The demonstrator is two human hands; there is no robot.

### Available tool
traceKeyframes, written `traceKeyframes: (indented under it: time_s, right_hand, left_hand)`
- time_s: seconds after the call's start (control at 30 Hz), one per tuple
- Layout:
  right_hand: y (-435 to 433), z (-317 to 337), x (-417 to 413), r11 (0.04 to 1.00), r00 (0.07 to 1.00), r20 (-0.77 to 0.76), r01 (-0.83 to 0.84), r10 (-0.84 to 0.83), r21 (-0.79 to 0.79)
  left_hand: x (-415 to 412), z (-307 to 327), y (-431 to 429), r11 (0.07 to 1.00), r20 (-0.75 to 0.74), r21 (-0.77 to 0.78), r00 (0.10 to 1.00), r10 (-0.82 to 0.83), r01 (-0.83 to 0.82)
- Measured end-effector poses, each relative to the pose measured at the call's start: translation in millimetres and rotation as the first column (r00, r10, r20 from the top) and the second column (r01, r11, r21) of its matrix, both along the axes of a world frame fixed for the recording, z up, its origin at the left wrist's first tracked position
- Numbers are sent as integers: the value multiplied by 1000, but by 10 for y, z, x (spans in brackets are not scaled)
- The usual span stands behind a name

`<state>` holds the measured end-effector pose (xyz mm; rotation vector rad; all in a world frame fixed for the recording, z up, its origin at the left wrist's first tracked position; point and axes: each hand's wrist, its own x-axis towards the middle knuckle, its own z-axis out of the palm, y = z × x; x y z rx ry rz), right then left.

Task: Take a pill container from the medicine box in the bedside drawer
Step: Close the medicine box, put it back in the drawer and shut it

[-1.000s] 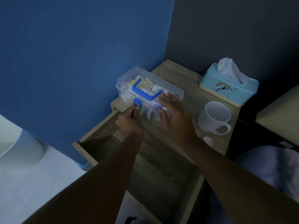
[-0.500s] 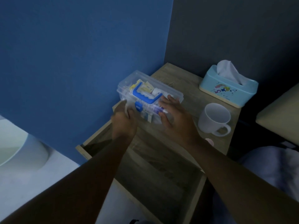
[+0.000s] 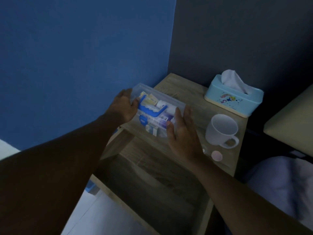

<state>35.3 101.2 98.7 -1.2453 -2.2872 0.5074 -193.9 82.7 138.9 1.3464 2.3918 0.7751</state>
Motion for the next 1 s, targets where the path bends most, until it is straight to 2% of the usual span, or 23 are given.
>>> traceKeyframes:
  time_s: [0.1, 0.3, 0.4, 0.7, 0.83, 0.93, 1.0]
  right_hand:
    - [-8, -9, -61, 998, 998, -46, 28, -30, -47]
    - [13, -59, -121, 998, 994, -107, 2, -10, -68]
    - [-3, -81, -104, 991, 988, -149, 23, -43, -130]
    - [-418, 23, 63, 982, 947, -314, 7, -67, -187]
    - [-686, 173, 161, 981, 943, -327, 0, -65, -195]
    - [-919, 249, 269, 985, 946, -322, -10, -48, -174]
    - [-1104, 267, 345, 984, 951, -303, 1, -55, -177]
  left_hand:
    - [-109, -77, 77, 999, 49, -41, 999, 0, 2]
    - [-192, -188, 88, 1000, 94, 1, 996, 4, -4]
    - [-200, -182, 24, 1000, 127, 9, 992, 23, -24]
    - [-97, 13, -427, 997, 82, 66, 996, 25, -30]
    - [35, 135, -789, 995, 107, 92, 994, 23, -33]
    - [143, 173, -1056, 996, 59, 78, 998, 33, -38]
    - [209, 173, -1240, 998, 104, 43, 994, 44, -48]
